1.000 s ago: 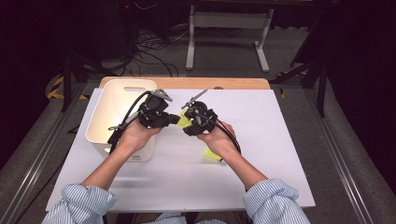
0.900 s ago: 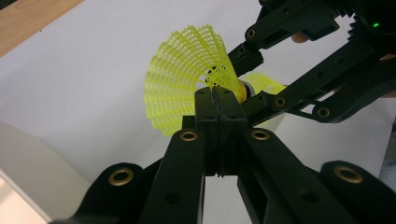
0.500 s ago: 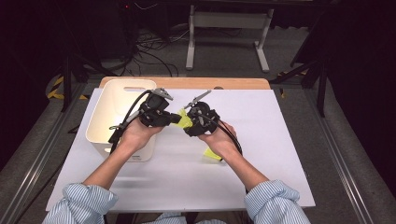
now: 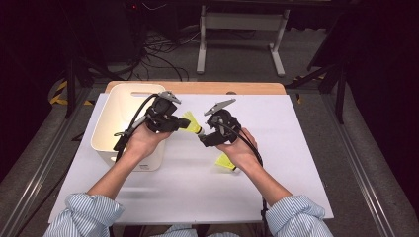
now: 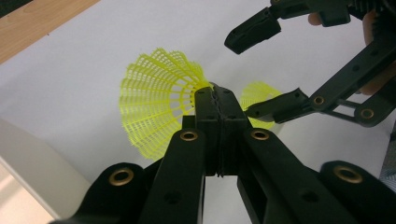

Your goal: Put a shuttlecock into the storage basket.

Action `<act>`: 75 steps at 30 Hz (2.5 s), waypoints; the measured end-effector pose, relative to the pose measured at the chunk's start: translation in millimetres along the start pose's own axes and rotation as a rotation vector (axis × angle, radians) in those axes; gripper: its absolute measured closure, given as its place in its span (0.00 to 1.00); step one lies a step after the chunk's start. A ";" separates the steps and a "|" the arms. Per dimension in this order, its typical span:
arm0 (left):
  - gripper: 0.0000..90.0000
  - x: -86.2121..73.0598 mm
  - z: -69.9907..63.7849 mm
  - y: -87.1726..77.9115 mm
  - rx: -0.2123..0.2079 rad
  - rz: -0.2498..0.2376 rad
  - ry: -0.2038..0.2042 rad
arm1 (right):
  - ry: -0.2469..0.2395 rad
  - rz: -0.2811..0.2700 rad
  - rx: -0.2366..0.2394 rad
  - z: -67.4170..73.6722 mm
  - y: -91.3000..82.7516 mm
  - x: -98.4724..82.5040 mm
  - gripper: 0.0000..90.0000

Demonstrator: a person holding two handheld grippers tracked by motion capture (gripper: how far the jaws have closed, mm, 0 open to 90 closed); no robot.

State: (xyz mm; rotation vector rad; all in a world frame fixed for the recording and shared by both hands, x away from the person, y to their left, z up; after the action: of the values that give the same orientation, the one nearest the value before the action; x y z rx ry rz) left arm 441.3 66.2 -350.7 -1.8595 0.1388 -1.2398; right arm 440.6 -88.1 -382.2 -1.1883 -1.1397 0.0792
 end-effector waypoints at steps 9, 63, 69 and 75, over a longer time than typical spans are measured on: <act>1.00 1.2 3.1 -3.6 0.017 -0.009 -0.018 | 0.007 -0.039 0.006 -2.5 -8.6 -12.6 0.35; 1.00 2.3 7.8 -18.6 0.051 -0.014 -0.025 | 0.094 -0.210 -0.068 -26.1 -50.1 -76.1 0.19; 1.00 2.3 8.7 -22.2 0.057 -0.018 -0.026 | 0.114 -0.221 -0.073 -28.7 -52.5 -85.0 0.19; 1.00 1.7 9.0 -23.0 0.060 -0.016 -0.025 | 0.126 -0.235 -0.079 -30.8 -55.1 -92.5 0.18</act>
State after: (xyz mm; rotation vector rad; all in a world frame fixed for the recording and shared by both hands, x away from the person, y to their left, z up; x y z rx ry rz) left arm 441.3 84.8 -334.4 -1.8266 0.0717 -1.2184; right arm 391.4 -187.3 -398.7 -1.1048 -1.1718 -0.2191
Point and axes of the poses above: each handheld gripper's, and its own axes: y roughly forward along the jaws, x roughly out of its top, z roughly to its left, the point moved 5 cm from there along y, roughly forward along the jaws
